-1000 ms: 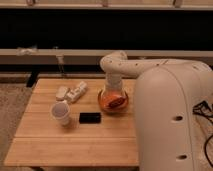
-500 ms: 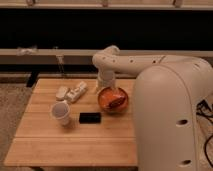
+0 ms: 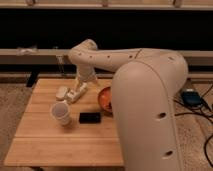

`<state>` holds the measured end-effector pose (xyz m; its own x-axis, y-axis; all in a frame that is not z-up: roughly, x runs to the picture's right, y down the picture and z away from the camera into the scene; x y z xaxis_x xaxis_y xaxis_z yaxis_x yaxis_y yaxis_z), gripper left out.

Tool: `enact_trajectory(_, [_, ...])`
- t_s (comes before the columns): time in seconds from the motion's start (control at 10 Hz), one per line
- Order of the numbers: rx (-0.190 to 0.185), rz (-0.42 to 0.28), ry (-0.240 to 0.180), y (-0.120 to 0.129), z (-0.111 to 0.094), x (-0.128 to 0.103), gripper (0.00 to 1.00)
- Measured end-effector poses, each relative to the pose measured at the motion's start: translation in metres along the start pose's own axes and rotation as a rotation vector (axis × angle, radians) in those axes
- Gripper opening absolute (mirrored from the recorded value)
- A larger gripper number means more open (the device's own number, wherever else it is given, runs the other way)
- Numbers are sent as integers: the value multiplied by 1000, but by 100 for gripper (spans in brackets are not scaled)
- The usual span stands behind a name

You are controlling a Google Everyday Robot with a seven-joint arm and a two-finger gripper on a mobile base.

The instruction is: Wipe the white sponge on the table

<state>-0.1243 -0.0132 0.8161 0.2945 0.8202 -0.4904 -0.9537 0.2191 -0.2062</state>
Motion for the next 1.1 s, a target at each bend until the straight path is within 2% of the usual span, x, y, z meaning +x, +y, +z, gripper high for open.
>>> enact_trajectory(0.3, [-6,-115,2,62,12,-26,80])
enact_trajectory(0.5, [-9,-174,8,94,23,-42,80])
enact_trajectory(0.8, [-28,-275,20,148,46,-57,80])
enact_trajectory(1.0, [-46,-339,38,172,65,-55,80])
enact_trajectory(1.1, [-51,-351,39,173,66,-56,80])
